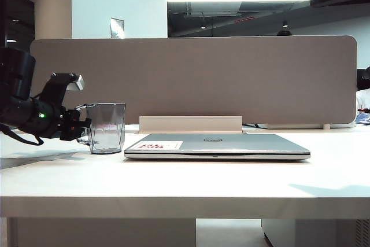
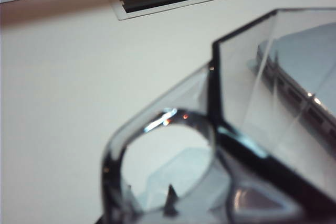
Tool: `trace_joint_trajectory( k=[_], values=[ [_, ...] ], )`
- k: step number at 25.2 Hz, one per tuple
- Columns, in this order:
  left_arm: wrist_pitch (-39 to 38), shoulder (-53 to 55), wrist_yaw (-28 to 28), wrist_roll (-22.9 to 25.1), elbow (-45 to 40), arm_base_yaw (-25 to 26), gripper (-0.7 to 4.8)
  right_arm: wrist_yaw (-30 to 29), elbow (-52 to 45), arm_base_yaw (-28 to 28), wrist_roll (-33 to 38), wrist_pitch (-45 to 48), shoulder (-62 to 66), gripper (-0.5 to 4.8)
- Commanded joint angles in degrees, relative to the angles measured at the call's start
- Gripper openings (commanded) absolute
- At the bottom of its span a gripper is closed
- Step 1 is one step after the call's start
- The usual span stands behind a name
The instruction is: Pick up the water cup and place it on the side of the laptop close to you.
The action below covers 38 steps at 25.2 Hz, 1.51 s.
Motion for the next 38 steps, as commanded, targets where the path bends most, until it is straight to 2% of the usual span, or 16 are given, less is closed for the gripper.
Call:
trace_joint_trajectory(
  k=[1, 5, 6, 13, 15, 22, 26, 30, 31, 32, 35, 38],
  values=[
    [0.90, 0.74, 0.04, -0.02, 1.07, -0.09, 0.79, 0.87, 0.20, 0.50, -0.46, 0.85, 0.28, -0.02],
    [0.87, 1.09, 0.02, -0.02, 1.57, -0.09, 0.75, 0.87, 0.20, 0.52, -0.46, 0.87, 0.35, -0.02],
    [0.92, 1.09, 0.02, -0.04, 1.57, -0.07, 0.46, 0.87, 0.20, 0.50, -0.48, 0.85, 0.35, -0.02],
    [1.25, 1.09, 0.09, -0.07, 1.57, -0.09, 0.46, 0.90, 0.11, 0.52, -0.46, 0.70, 0.35, -0.02],
    [1.20, 1.09, 0.70, -0.72, 1.57, -0.09, 0.14, 0.92, 0.11, 0.50, -0.48, 0.52, 0.39, -0.02],
    [-0.76, -1.46, 0.68, -3.74, 1.55, -0.07, 0.01, 1.14, 0.11, 0.50, -0.48, 0.44, 0.61, -0.02],
    [-5.77, -6.25, 0.66, -3.72, 1.55, -0.04, -0.06, 2.67, 0.11, 0.50, -0.50, 0.46, 0.59, -0.02],
    [-16.02, -13.35, -0.11, -3.87, 1.55, -0.07, -0.06, 4.04, 0.11, 0.50, -0.50, 0.46, 0.59, -0.02],
    [-18.73, -15.10, -0.26, -4.55, 1.57, -0.07, -0.06, 4.35, 0.11, 0.50, -0.50, 0.46, 0.59, -0.02],
    [-22.82, -18.16, -0.17, -7.21, 1.57, -0.13, -0.06, 4.70, 0.09, 0.48, -0.50, 0.46, 0.59, -0.02],
    [-27.06, -22.27, -0.83, -11.30, 1.57, -1.18, -0.06, 4.96, 0.09, 0.48, -0.50, 0.46, 0.59, -0.02],
    [-30.10, -25.27, -5.57, -14.34, 1.57, -3.89, -0.06, 5.68, 0.09, 0.48, -0.52, 0.46, 0.59, -0.02]
  ],
)
